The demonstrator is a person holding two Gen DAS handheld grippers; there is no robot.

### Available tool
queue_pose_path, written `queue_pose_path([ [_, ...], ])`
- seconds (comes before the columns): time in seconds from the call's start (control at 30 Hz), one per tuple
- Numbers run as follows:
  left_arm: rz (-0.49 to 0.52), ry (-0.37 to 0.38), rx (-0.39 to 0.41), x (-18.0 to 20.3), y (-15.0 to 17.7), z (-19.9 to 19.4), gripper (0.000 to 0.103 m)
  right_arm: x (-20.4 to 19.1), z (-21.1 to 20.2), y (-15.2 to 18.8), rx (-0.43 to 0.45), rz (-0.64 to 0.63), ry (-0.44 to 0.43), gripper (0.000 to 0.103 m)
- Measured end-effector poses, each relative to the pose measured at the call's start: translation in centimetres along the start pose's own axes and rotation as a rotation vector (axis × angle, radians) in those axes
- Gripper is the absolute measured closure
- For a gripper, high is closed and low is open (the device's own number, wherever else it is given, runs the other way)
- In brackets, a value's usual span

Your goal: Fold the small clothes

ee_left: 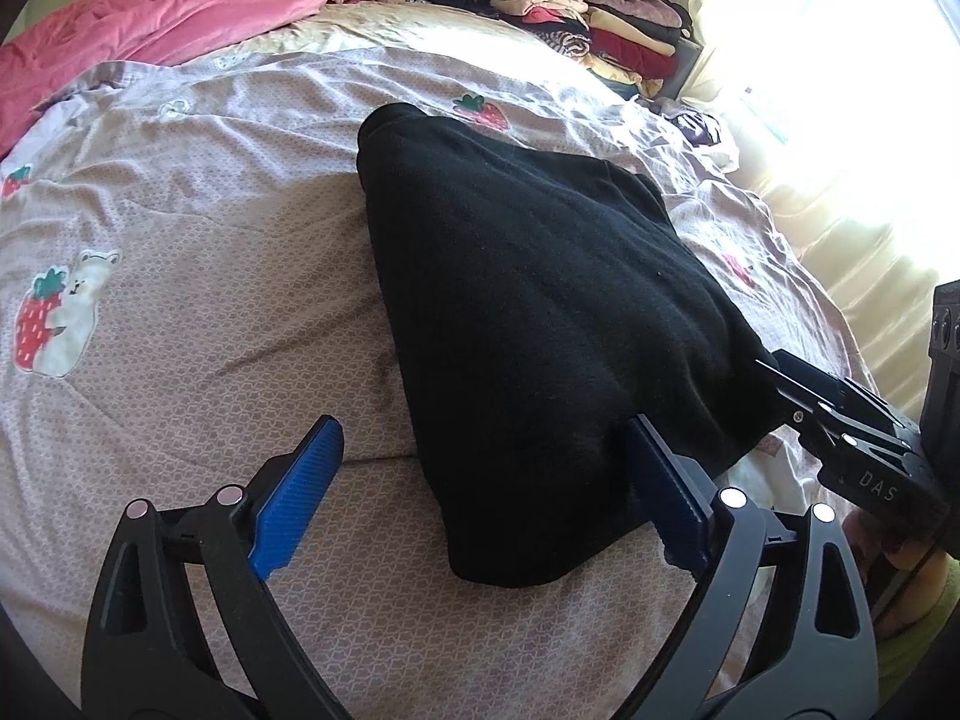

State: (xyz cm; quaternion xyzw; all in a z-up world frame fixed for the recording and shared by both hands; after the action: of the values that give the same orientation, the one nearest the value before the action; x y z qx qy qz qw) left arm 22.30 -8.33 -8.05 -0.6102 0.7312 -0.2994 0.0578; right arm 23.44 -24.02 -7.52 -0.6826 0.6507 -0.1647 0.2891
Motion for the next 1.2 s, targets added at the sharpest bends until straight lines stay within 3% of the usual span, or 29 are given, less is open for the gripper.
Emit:
queue_pose_path([
  [0.1,-0.005,-0.005,0.010,-0.3,-0.1,-0.6,0.010,0.3,-0.4,0.0,0.003,0.015,0.008,0.034],
  [0.13,-0.005,-0.007,0.013,-0.3,-0.2,-0.8,0.010,0.3,-0.6,0.0,0.007,0.016,0.012,0.031],
  [0.17,-0.003,-0.010,0.017,-0.3,-0.2,-1.1,0.010,0.2,-0.9,0.0,0.014,0.017,0.014,0.018],
  [0.2,0.000,-0.014,0.023,-0.3,-0.2,-1.5,0.010,0.2,-1.4,0.0,0.030,0.020,0.018,0.013],
  [0.3,0.004,-0.041,0.056,-0.3,-0.4,-2.6,0.010,-0.1,-3.3,-0.1,0.087,0.021,0.019,0.008],
  [0.53,0.036,-0.055,0.166,1.0,0.0,-6.8,0.010,0.1,-8.2,0.1,0.200,0.027,0.005,0.005],
  [0.73,0.073,-0.072,0.227,2.4,2.3,-10.2,0.010,-0.2,-11.0,1.0,0.246,0.024,-0.002,0.005],
  [1.03,0.113,-0.114,0.247,3.4,6.7,-12.4,0.009,-1.3,-13.3,3.9,0.259,-0.006,-0.015,0.005],
  [1.2,0.088,-0.148,0.228,2.9,9.1,-12.3,0.009,-2.1,-13.6,6.2,0.259,-0.034,-0.002,0.005],
])
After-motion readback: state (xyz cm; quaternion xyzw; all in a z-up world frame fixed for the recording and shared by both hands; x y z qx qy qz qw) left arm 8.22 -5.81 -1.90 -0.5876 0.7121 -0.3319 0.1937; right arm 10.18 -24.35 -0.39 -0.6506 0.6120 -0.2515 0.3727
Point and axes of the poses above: each gripper's, at about its wrist camera, not at the fingertips, and z roughly the way its jaws point, x to its right, y to its underside, the point moved 6 cm from there along z, roughly the way its jaws point, and after that the axes turned 5 degrees about -x, right-handed, at the moved point
